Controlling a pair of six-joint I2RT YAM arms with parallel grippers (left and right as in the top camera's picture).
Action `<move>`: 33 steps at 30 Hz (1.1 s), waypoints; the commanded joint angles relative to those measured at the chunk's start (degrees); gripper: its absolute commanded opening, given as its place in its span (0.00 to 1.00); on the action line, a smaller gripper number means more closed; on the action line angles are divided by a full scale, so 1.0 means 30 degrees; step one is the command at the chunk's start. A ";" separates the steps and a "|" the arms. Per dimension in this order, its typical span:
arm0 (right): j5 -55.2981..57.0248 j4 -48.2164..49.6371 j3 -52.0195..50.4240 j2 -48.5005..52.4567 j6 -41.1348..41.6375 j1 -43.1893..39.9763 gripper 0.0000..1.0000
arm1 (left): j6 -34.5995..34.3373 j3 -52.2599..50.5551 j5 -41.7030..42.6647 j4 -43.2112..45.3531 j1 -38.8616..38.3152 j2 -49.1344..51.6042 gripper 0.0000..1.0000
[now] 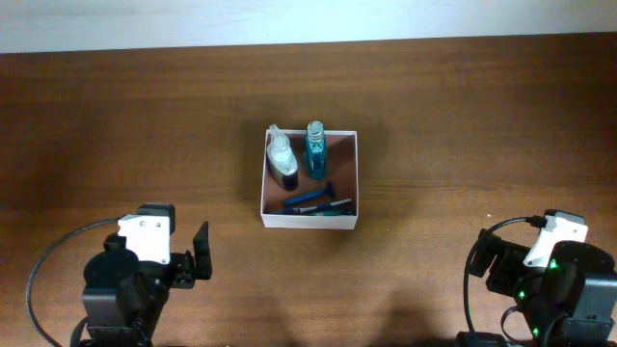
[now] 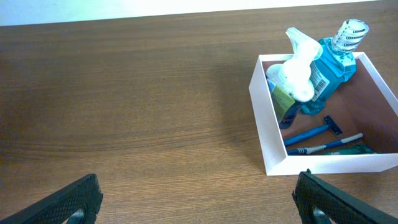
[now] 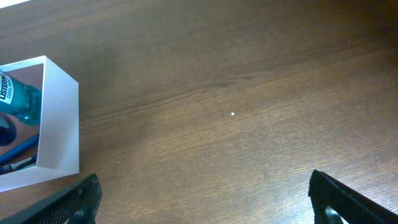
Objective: Pack container
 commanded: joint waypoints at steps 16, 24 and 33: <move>-0.0612 0.4452 -0.4116 -0.3169 0.0087 0.0685 0.99 | -0.0189 -0.0095 0.0277 -0.0007 0.0080 -0.0073 1.00; -0.2222 1.2116 -1.2247 -0.9595 0.0095 0.2718 0.99 | -0.0189 -0.0095 0.0277 -0.0007 0.0080 -0.0073 1.00; -0.2142 1.9664 -1.7580 -1.0418 -0.0423 0.2987 0.99 | -0.0189 -0.0095 0.0277 0.0000 0.0080 -0.0073 1.00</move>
